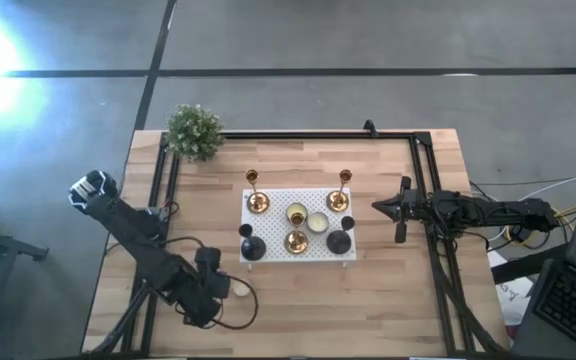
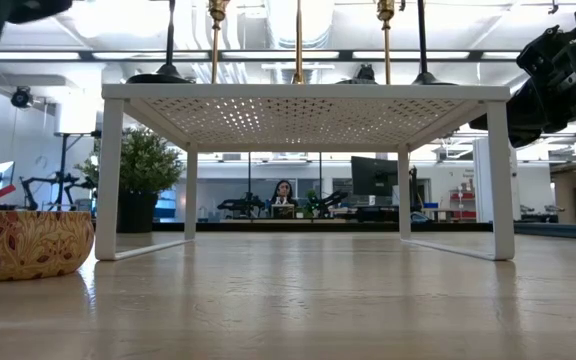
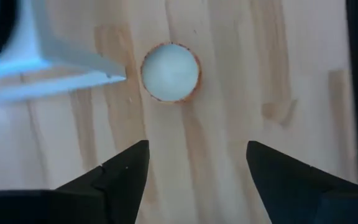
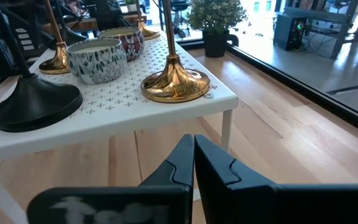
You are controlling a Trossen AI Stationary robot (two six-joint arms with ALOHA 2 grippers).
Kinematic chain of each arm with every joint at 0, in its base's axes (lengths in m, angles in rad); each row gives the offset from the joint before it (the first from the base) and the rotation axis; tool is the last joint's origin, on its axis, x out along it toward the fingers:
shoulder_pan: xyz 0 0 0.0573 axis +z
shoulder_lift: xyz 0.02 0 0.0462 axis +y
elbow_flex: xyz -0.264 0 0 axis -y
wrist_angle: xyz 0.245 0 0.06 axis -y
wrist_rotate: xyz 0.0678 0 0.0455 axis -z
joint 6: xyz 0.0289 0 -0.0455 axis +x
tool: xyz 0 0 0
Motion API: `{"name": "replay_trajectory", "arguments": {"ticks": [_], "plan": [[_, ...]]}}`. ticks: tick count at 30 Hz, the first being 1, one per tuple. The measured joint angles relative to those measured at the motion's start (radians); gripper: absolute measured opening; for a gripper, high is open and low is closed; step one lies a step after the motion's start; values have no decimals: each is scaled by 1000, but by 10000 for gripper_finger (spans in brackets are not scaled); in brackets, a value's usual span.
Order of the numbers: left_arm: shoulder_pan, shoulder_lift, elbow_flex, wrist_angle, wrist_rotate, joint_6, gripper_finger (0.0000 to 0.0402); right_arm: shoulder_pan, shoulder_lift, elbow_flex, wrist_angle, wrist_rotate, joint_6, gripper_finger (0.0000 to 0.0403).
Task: Pick & Place candle stick holders
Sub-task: Put the scented candle on the shelf
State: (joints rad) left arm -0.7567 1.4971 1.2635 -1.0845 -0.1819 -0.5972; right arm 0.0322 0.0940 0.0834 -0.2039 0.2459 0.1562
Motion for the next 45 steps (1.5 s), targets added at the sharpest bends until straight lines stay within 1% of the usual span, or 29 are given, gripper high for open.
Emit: {"name": "replay_trajectory", "arguments": {"ticks": [5,10,15,18,23,28,31,37,41,45], "plan": [[0,0,-42,21,-17,250,273,0,0,0,0,0,0,8],[2,0,-61,54,-105,477,273,0,0,0,0,0,0,8],[3,0,-79,164,-131,644,273,0,0,0,0,0,0,8],[3,0,-90,207,-130,683,271,0,0,0,0,0,0,8],[3,1,-92,206,-127,739,271,0,0,0,0,0,0,8],[7,1,-93,240,-137,855,271,0,0,0,0,0,0,8],[9,1,-96,256,-160,930,271,0,0,0,0,0,0,8],[16,1,-140,368,-174,1022,271,0,0,0,0,0,0,8],[26,1,-174,446,-239,1026,271,0,0,0,0,0,0,8],[32,1,-191,455,-248,1110,271,0,0,0,0,0,0,8]]}}
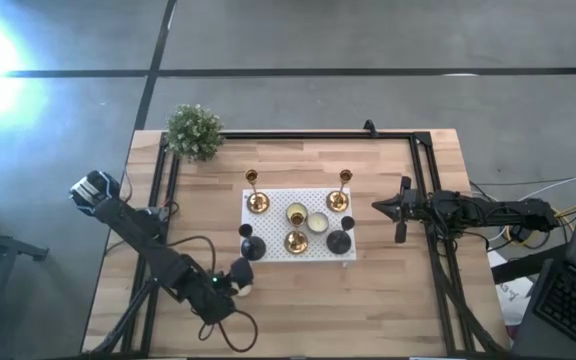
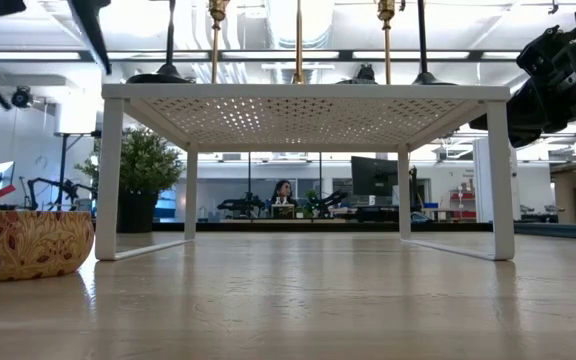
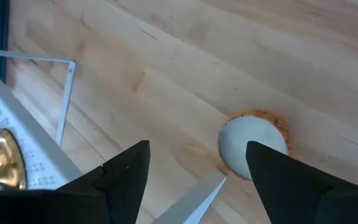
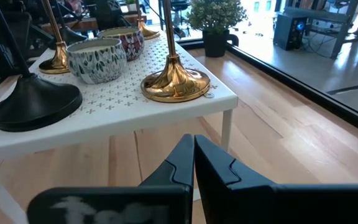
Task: Pick & Place candle stick holders
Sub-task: Put the scented candle on the shelf
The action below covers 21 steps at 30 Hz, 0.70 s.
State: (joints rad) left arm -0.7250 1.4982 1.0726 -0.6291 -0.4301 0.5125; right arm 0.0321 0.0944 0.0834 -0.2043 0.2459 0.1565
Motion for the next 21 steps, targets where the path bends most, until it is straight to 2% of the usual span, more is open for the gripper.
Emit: {"name": "replay_trajectory", "arguments": {"ticks": [3,6,11,21], "plan": [[0,0,-15,30,0,2,271,0,0,0,0,0,0,8],[-3,0,-35,90,-10,-61,271,0,0,0,0,0,0,8],[-3,0,-47,69,18,-88,282,0,0,0,0,0,0,8],[7,0,-47,23,77,-68,394,0,0,0,0,0,0,8]]}}
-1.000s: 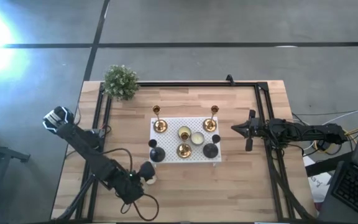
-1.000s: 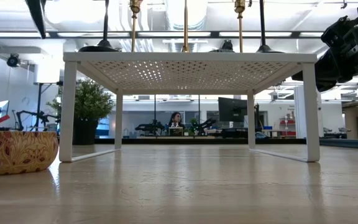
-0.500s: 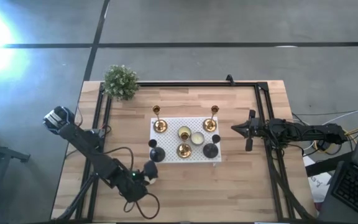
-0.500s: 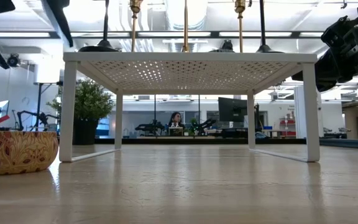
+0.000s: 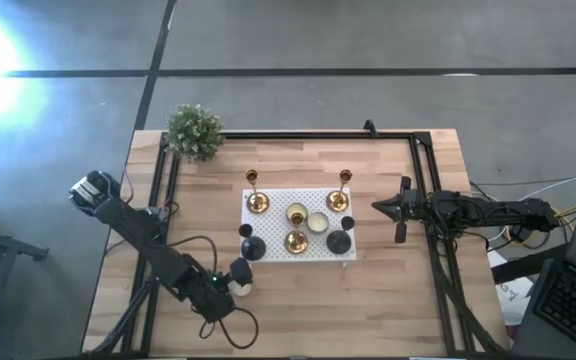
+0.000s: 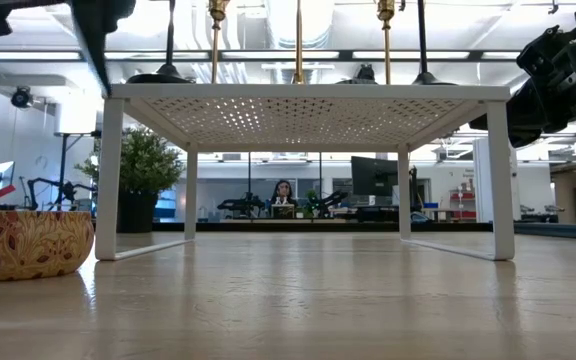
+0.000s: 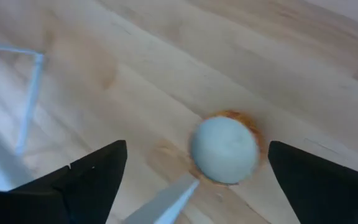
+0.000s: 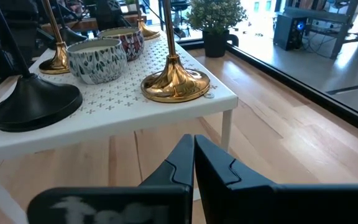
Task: Pick & Place candle stick holders
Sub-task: Put the scented candle on the shelf
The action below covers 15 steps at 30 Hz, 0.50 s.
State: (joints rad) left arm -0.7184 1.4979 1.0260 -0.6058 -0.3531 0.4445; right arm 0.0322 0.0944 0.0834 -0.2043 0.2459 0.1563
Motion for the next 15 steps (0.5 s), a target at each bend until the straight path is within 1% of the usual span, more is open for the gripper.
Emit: {"name": "replay_trajectory", "arguments": {"ticks": [4,8,12,15], "plan": [[21,0,0,-18,81,15,388,0,0,0,0,0,0,8],[41,0,0,-20,125,31,387,0,0,0,0,0,0,8],[65,7,0,-23,190,64,390,0,0,0,0,0,0,8],[78,28,0,-24,213,85,390,0,0,0,0,0,0,8]]}}
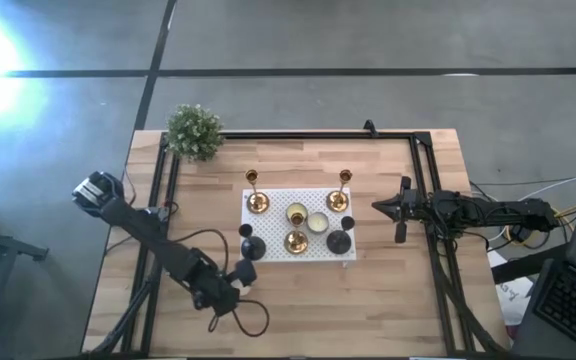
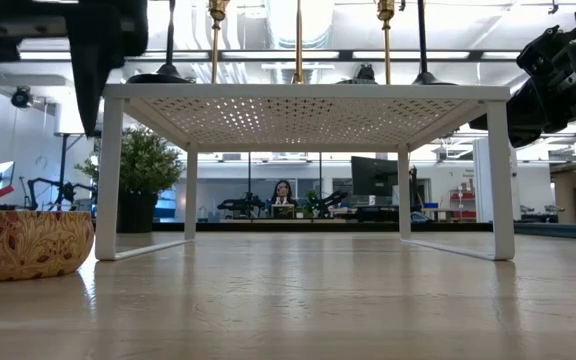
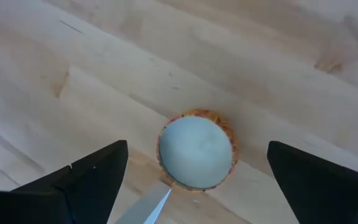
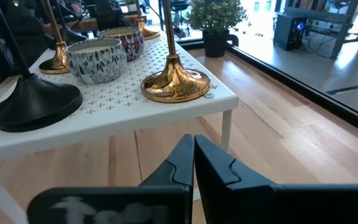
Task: Pick & Place candle stick holders
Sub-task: Put the scented candle on the shelf
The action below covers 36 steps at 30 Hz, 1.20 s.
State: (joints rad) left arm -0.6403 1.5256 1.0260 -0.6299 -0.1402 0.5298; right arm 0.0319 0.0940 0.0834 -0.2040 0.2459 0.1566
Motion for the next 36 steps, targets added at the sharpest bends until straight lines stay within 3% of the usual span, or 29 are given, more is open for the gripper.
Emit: {"name": "replay_trajectory", "arguments": {"ticks": [19,36], "plan": [[31,101,-1,1,-17,166,390,0,0,0,0,0,0,8],[80,170,-1,25,47,219,390,0,0,0,0,0,0,8]]}}
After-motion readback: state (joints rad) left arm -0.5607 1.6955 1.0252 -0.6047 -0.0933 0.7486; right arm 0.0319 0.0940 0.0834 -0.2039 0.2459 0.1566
